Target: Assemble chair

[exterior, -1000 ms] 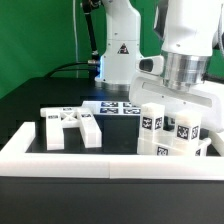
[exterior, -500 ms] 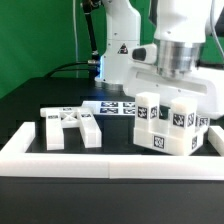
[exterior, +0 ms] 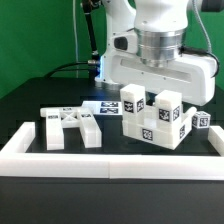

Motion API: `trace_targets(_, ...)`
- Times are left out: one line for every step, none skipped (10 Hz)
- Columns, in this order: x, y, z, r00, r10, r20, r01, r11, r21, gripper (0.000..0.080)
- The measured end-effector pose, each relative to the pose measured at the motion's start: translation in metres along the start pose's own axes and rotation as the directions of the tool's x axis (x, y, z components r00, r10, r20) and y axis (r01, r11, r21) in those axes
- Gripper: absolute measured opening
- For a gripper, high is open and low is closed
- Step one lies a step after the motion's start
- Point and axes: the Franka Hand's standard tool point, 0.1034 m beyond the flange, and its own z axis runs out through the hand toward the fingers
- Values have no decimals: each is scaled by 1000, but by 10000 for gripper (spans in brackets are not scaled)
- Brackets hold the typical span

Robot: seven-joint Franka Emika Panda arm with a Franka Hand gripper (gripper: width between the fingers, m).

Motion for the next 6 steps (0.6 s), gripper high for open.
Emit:
trace_targets(1,3,-7,994,21,108,-20,1000,-8,258)
trace_targets(5,1,-8,989,26,145,-22,999,-27,258)
trace_targets(6,4,-5,981,26,192,-19,999,-39,258)
trace_targets(8,11,-4,972,42,232,-30,998,-54,258)
trace_targets(9,17,-3,956,59,288,-39,996,-75,258)
trace_targets(3,17,-3,936,74,344,-45,995,-90,258)
